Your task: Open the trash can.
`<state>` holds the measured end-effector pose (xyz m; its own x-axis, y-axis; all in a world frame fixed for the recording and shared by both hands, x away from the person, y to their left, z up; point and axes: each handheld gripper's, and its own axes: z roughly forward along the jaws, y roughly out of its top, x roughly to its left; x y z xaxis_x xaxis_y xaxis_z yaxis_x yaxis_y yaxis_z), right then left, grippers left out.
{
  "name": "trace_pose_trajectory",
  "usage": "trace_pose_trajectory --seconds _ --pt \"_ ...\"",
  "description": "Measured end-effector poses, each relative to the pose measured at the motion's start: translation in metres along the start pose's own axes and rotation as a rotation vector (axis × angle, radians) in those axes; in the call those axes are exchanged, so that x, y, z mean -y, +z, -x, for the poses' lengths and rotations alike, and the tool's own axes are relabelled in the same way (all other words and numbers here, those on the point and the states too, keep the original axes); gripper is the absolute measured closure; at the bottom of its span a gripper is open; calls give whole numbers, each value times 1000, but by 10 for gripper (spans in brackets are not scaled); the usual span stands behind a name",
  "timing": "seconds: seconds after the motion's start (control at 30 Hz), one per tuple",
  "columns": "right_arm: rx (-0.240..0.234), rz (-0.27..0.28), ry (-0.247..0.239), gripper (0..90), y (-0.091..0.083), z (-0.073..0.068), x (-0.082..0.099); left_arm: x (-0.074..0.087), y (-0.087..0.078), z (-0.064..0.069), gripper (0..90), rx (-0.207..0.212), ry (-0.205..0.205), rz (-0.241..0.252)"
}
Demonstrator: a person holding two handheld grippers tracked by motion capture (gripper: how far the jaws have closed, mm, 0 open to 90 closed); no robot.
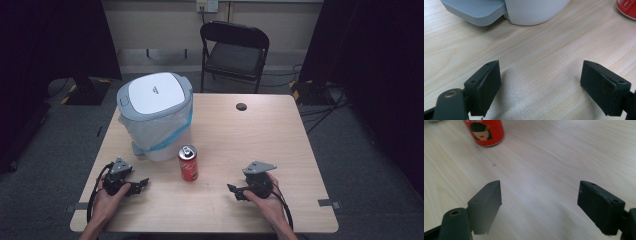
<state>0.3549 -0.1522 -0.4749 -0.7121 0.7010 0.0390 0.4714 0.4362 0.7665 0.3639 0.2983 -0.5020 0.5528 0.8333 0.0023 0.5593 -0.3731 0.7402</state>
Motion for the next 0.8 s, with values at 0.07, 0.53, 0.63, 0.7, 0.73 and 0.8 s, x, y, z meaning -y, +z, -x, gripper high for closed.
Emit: trace_pose_trajectory --seconds 0.07,0.53,0.63,0.7,0.73,0.8 --pt "-20 -5 -16 175 5 -8 -6 0 0 0 161 -1 0 0" --pt "-112 30 -98 163 47 -45 -50 0 0 0 161 -1 -1 0" --pt "-124 41 -115 154 55 -50 -60 0 0 0 161 -1 0 0" --pt "-142 50 -108 152 60 -51 -65 0 0 0 161 -1 0 0" --pt "-142 50 -108 152 60 -51 -65 0 0 0 161 -1 0 0" --pt "-146 62 -108 152 66 -53 -72 0 0 0 161 -1 0 0"
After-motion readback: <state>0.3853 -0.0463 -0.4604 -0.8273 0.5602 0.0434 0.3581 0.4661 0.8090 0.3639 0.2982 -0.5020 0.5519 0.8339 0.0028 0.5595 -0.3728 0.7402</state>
